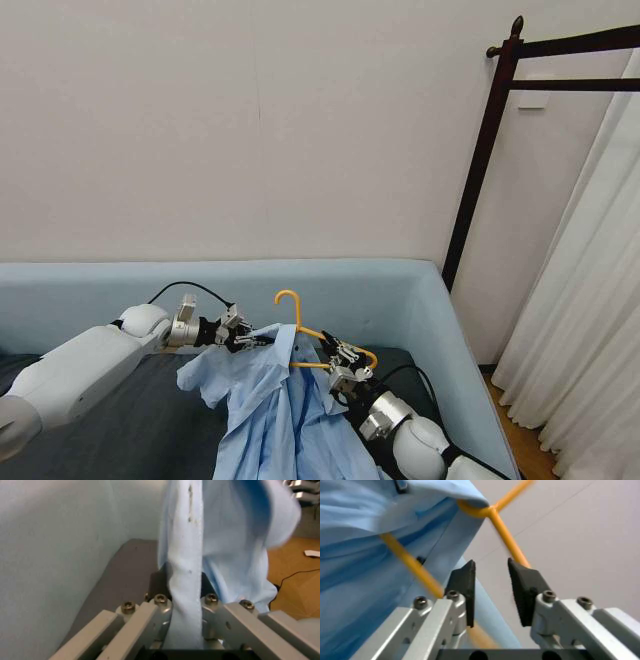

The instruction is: Pick up the clothes from the sofa and hang them on the clothes hanger.

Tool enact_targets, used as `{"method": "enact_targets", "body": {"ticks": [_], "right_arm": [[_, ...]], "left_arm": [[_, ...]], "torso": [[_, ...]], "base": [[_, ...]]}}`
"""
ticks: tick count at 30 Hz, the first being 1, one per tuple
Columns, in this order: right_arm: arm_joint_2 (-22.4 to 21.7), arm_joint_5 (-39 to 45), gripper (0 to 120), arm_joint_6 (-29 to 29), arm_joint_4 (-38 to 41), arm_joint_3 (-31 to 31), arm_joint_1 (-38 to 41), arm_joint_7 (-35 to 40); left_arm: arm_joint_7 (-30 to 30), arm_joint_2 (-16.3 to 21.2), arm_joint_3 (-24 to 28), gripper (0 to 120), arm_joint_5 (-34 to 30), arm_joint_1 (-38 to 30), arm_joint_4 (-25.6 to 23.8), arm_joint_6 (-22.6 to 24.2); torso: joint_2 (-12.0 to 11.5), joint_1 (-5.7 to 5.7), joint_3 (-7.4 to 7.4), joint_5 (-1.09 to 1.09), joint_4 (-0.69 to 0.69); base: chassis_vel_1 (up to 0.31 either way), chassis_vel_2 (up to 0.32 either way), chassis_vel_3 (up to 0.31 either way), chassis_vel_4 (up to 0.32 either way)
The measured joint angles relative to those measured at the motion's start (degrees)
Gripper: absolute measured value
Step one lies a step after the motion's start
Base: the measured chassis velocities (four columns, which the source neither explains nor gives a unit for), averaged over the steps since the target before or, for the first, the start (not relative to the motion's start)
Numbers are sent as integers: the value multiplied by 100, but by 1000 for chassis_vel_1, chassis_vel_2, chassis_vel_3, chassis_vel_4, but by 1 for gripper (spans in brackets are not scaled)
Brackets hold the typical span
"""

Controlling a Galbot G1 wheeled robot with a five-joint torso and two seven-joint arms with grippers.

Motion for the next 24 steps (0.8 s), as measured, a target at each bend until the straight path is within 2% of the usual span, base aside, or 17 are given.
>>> {"method": "enact_targets", "body": {"ticks": [1, 2, 6, 7, 8, 11, 13, 17, 18, 20, 24], "right_arm": [[-42, 142, 36, 36, 137, 72, -93, -1], [-42, 142, 36, 36, 137, 72, -93, -1], [-380, 962, 53, 80, 730, 393, -704, -75], [-380, 962, 53, 80, 730, 393, -704, -75], [-509, 1131, 58, 83, 751, 480, -874, -187], [-636, 1174, 71, 327, 218, 690, -1141, -526], [-616, 1168, 75, 416, -32, 723, -1175, -626], [-258, 1028, 93, 709, -1102, 762, -1141, -817], [-258, 1028, 93, 709, -1102, 762, -1141, -817], [5, 805, 99, 836, -1590, 761, -1024, -874], [358, 425, 100, 967, -2132, 789, -850, -836]], "left_arm": [[-10, -13, -15, 1, -1, 0, 26, -12], [-10, -13, -15, 1, -1, 0, 26, -12], [-32, -27, -51, 1, -6, -23, 41, -39], [-32, -27, -51, 1, -6, -23, 41, -39], [-33, -11, -38, 1, -9, -47, 13, -46], [-54, 51, 9, 1, -27, -92, -77, -51], [-67, 69, 19, 1, -44, -102, -106, -51], [-103, 134, 33, 1, -101, -121, -217, -52], [-103, 134, 33, 1, -101, -121, -217, -52], [-115, 186, 42, 1, -133, -122, -304, -46], [-121, 239, 60, 1, -166, -125, -387, -36]], "torso": [[0, 0, 0, -2, 0], [0, 0, 0, -2, 0], [0, 0, 0, -2, -2], [0, 0, 0, -2, -2], [1, 0, -1, -2, -3], [1, -1, -1, -2, -4], [1, -1, -1, -2, -2], [1, 0, 0, -2, -1], [1, 0, 0, -2, -1], [1, 0, -1, -1, 0], [0, 0, 0, -2, 1]], "base": [[0, 0, 0, 0], [0, 0, 0, 0], [0, 0, 0, 0], [0, 0, 0, 0], [0, 0, 0, 0], [0, 0, 0, 0], [0, 0, 0, 0], [0, 0, 0, 0], [0, 0, 0, 0], [0, 0, 0, 0], [0, 0, 0, 0]]}}
